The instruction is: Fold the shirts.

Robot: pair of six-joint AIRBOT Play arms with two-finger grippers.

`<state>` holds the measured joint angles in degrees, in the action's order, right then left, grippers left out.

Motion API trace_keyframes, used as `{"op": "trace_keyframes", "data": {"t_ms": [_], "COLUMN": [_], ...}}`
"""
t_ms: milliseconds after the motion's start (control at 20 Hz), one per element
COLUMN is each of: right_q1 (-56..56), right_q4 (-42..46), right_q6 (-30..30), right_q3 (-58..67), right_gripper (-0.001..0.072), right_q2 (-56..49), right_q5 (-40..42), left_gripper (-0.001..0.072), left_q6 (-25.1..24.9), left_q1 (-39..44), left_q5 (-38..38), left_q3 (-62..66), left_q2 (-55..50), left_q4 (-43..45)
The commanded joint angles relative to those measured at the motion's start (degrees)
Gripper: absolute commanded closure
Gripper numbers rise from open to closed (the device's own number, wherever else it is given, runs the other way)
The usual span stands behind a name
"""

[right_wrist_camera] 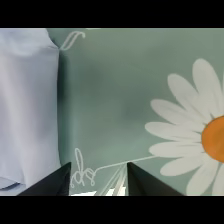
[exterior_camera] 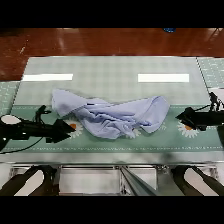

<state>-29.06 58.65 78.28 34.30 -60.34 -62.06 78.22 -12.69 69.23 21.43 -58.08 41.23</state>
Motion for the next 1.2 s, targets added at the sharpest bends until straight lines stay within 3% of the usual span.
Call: {"op": "trace_keyframes", "data": {"t_ms": [0,100,250,550,600,700,1150], "right_q1": [-0.11,-0.11,-0.11,-0.11,-0.11,-0.11,5.42], "right_q4": [-0.94,-0.98,-1.09,-1.31,-1.68,-1.99,-8.85], "right_q6": [-0.76,-0.76,-0.85,-0.96,-0.96,-0.96,-5.27], "right_q3": [-1.57,-1.57,-1.57,-1.57,-1.57,-1.57,-1.57], "right_gripper": [0.0304,0.0304,0.0304,0.0304,0.0304,0.0304,0.0304], "right_q2": [0.79,0.79,0.79,0.74,0.59,0.00,-7.41], "right_q5": [0.35,0.31,-0.98,-0.90,-0.90,-0.90,0.72], "left_gripper": [0.0198,0.0198,0.0198,0.0201,0.0239,0.0682,0.0692], "left_q6": [-0.37,-0.61,-0.61,0.02,0.00,-1.09,-2.64], "left_q1": [10.36,15.43,21.73,27.08,27.45,27.32,27.10], "left_q5": [-11.30,-16.70,-21.86,-22.91,-22.86,-22.25,-19.67], "left_q3": [-3.50,-3.34,-1.40,2.78,3.15,4.07,11.89], "left_q2": [-0.59,-2.64,-6.40,-11.45,-12.00,-12.39,-12.35], "left_q4": [-7.39,-13.57,-14.84,-15.80,-15.78,-15.80,-15.54]}}
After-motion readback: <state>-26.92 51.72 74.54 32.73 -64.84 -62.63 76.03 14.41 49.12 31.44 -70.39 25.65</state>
